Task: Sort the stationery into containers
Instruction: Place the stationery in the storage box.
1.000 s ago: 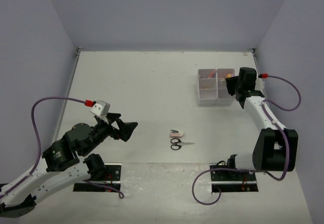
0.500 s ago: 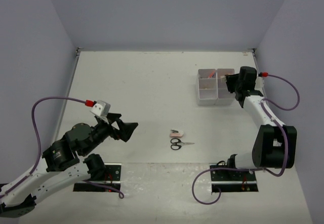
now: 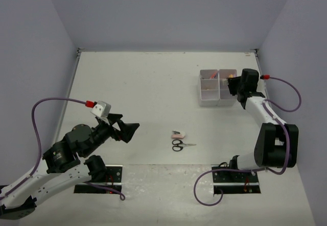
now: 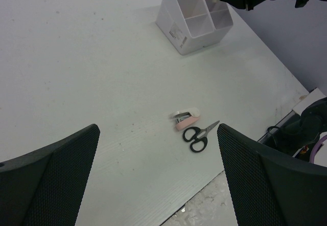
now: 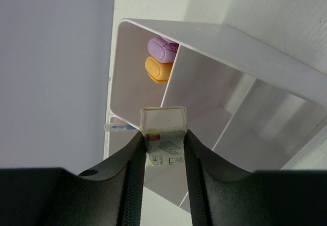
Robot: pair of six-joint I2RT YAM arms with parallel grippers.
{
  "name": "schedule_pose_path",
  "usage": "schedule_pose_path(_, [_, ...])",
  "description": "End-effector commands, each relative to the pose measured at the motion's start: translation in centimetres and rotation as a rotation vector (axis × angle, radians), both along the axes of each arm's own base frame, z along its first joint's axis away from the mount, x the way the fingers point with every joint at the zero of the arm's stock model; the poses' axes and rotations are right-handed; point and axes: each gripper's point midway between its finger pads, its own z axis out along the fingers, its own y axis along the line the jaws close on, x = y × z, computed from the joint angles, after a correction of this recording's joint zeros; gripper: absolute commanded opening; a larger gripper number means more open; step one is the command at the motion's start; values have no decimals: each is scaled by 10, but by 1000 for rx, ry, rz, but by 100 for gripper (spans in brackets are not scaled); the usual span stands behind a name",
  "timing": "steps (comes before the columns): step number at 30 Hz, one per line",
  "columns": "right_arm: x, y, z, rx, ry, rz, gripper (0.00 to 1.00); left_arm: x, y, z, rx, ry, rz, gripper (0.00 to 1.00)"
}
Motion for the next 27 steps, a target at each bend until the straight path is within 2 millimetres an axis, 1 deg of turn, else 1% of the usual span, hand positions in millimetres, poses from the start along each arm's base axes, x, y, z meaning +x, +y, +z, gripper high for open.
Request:
schedule_pose_path(1, [3, -2, -6, 3, -7, 3, 21, 2, -1, -1, 9, -25, -6, 100])
schedule_pose_path(2, [3, -2, -6, 2, -6, 6, 25, 2, -1, -1, 11, -24, -5, 100])
schedule_pose_path(5, [3, -1, -4, 1, -10, 19, 25, 2, -2, -2, 12, -23, -7, 100])
schedule_pose_path(6, [3, -1, -2, -1, -14, 26, 27, 2, -2, -2, 12, -23, -7, 100])
schedule_pose_path(8, [4, 0, 3, -8, -25, 40, 40, 2, -2, -1, 11, -24, -7, 100])
schedule_pose_path(13, [2, 4, 11, -7, -46, 66, 44, 3, -1, 0, 9, -26, -4, 100])
schedule_pose_path(15, [3, 3, 13, -14, -49, 69, 52, 3, -1, -1, 11, -25, -4, 100])
schedule_pose_path(17, [4, 5, 16, -12, -55, 87, 50, 3, -1, -2, 12, -23, -4, 100])
schedule_pose_path(20, [2, 6, 23, -25, -74, 102, 51, 3, -1, -1, 12, -24, -4, 100])
schedule_pose_path(22, [1, 12, 40, -60, -119, 160, 56, 2, -1, -2, 10, -22, -4, 100])
schedule_pose_path(23, [-1, 15, 53, -104, -151, 201, 60, 3, -1, -2, 11, -23, -2, 100])
schedule_pose_path(24, [-4, 20, 65, -148, -181, 244, 61, 3, -1, -2, 11, -23, 0, 100])
schedule_pose_path(25, [-9, 29, 85, -242, -230, 304, 63, 3, 0, -2, 12, -23, 3, 100])
schedule_pose_path(26, [-12, 35, 98, -306, -260, 335, 64, 3, 0, -1, 12, -24, 4, 100])
schedule_pose_path(27, [-20, 47, 109, -393, -274, 391, 66, 4, 0, -1, 10, -22, 10, 100])
